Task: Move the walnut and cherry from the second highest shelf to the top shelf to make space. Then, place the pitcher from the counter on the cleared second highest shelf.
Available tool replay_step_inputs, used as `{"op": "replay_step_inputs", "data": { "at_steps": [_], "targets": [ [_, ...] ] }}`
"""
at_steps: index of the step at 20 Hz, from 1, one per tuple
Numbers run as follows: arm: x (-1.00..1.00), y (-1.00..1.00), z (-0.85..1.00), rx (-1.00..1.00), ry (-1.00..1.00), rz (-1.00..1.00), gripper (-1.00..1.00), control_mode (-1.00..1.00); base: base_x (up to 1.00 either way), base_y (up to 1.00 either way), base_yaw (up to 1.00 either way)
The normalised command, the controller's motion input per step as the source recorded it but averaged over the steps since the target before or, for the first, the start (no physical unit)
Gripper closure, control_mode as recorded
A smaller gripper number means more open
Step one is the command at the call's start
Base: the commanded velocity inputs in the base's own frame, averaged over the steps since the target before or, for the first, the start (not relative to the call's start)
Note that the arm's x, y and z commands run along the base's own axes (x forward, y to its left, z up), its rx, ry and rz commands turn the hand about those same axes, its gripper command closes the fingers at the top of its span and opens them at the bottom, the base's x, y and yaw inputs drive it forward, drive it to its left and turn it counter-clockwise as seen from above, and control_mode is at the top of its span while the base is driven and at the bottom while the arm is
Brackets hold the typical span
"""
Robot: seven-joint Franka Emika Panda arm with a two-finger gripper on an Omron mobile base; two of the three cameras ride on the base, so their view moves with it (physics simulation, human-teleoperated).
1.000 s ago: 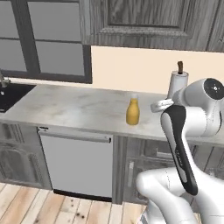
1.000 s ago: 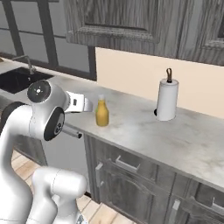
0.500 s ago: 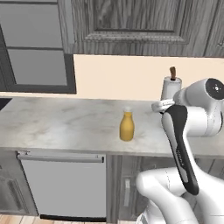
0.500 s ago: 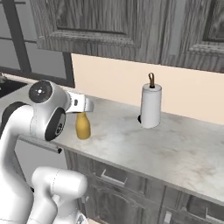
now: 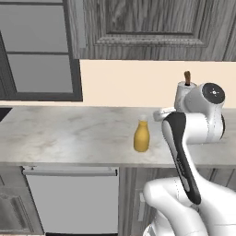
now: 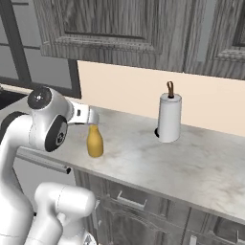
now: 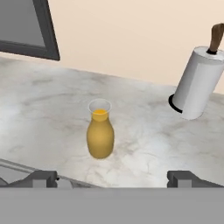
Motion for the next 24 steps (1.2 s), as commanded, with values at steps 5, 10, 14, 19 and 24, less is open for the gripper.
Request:
{"op": "replay_step_inputs", "data": {
  "at_steps": [5,10,14,19,24],
  "targets": [
    [0.11,0.07,-0.39,0.0,0.24,-0.04,-1.0,-1.0,0.0,0.0,0.0],
    [0.22,0.0,-0.41,0.0,0.07,0.0,-1.0,-1.0,0.0,0.0,0.0],
    [0.24,0.0,-0.42,0.0,-0.11,0.0,-1.0,-1.0,0.0,0.0,0.0],
    [0.33,0.02,-0.4,0.0,-0.14,0.0,-1.0,-1.0,0.0,0.0,0.0],
    [0.35,0.08,-0.21,0.03,0.0,0.0,-1.0,-1.0,0.0,0.0,0.0]
  ]
}}
